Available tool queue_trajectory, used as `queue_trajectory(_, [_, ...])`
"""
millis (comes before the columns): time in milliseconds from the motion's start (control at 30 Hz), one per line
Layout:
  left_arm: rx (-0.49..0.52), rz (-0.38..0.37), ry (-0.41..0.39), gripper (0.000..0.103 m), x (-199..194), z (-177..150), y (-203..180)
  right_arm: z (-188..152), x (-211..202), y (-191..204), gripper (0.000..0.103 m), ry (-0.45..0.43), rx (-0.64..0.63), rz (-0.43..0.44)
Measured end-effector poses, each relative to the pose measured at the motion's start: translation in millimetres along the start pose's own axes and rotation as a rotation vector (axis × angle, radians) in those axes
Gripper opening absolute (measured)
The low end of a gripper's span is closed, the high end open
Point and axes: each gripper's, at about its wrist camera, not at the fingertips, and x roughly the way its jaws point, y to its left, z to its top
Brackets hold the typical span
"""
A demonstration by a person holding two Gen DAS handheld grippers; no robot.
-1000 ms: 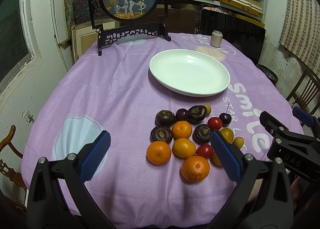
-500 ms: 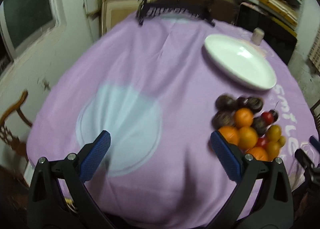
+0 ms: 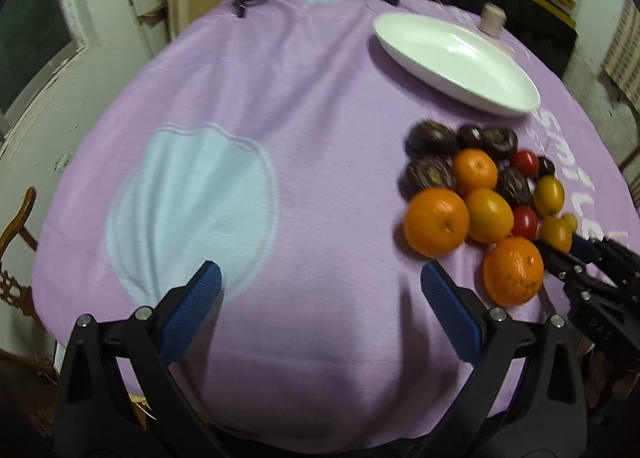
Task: Organize fruits
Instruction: 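Grasp a mandarin with the left gripper while the right gripper grasps a mandarin, then place both held mandarins onto the white plate and open both grippers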
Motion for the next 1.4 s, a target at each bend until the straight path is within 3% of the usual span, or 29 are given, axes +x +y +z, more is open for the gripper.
queue_trajectory(200, [0.064,-0.063,0.001,0.098,8.7,2.1,-22.2,-5.9,-17.4,-19.9,0.037,0.000,0.063,-0.046])
queue_trajectory(400, [0.097,-0.123,-0.013,0.071,22.4,14.2,-38.8,-8.4,-21.5,-20.6,0.037,-0.016,0.061,-0.031])
queue_trajectory(467, [0.099,-0.152,-0.026,0.055,23.5,16.9,-41.0,-9.5,-20.7,-18.8,0.037,-0.014,0.056,-0.023])
queue_trajectory(500, [0.103,-0.187,-0.028,0.040,23.2,17.9,-42.0,-9.8,-20.8,-18.7,0.037,-0.014,0.056,-0.019])
queue_trajectory(700, [0.105,-0.208,-0.044,0.040,13.2,18.6,-40.8,-6.8,-29.0,-23.9,0.037,-0.041,0.070,-0.020])
queue_trajectory(867, [0.123,-0.224,-0.118,0.040,-12.8,36.6,-37.9,10.6,-29.9,-30.0,0.037,-0.056,0.064,-0.014])
queue_trajectory(1000, [0.146,-0.226,-0.159,0.040,-15.4,86.3,-47.7,60.6,-24.2,-39.7,0.037,-0.116,0.032,-0.036])
queue_trajectory(1100, [0.137,-0.232,-0.139,0.040,3.8,134.4,-55.3,109.2,-5.8,-55.0,0.037,-0.129,0.047,-0.029])
queue_trajectory(1300, [0.078,-0.206,-0.055,0.040,81.1,244.8,-83.1,205.3,75.7,-99.3,0.037,-0.032,0.134,-0.059])
queue_trajectory(1400, [0.043,-0.224,-0.021,0.040,104.9,262.9,-92.7,226.0,108.7,-113.8,0.037,0.010,0.166,-0.067])
